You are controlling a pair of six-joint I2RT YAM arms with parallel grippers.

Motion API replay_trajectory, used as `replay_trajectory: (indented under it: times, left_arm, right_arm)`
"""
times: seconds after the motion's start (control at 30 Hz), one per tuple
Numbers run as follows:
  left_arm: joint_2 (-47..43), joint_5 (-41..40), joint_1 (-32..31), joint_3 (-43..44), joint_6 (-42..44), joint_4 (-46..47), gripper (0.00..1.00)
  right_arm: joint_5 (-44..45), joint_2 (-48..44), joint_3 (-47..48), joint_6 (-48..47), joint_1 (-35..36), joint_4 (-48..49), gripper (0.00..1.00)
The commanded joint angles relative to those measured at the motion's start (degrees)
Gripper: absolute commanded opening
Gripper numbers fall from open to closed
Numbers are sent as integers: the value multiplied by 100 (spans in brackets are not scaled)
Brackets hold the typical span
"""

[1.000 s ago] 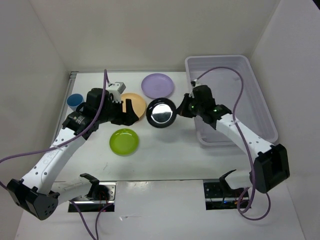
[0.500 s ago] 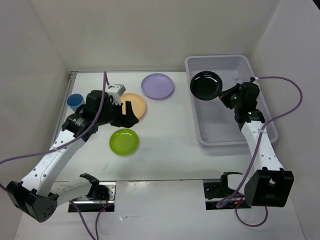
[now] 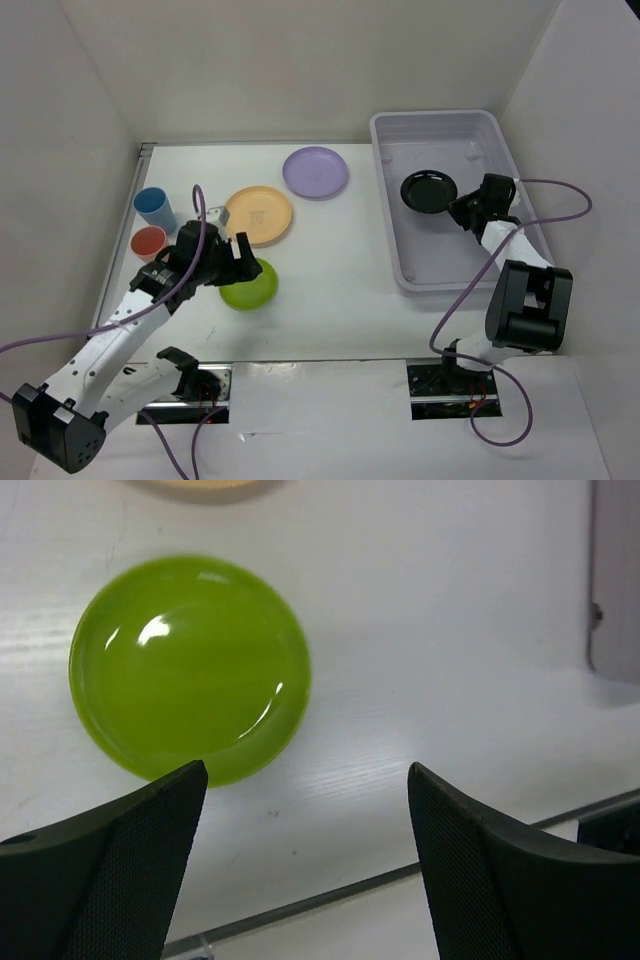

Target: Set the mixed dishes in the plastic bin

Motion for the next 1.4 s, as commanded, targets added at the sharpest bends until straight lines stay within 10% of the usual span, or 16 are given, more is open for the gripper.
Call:
replay_trajectory:
  times: [0.0,0.37,0.8,1.17,1.37]
  left_arm:
    - [-390,-585,33,-370,-1136,337,88]
    - [-743,-727,147,-1469,-3002,822,87]
    - [-1761,-594,147,-2988,-4451,814,90]
    - [-2149,-1041,200,-3658,-4910,1349,77]
    - [-773,-1051,261,-3316,-4823,1797,75]
  right_arm:
    - [386,203,170,43,29,482,0]
    - [571,1196,486,-115,82,359,15]
    - [1220,769,644,-397,538,-1,89]
    - [1460,-499,995,-1011,1830,-133,99]
    - [239,-386,1259,-1311,3163,-133,99]
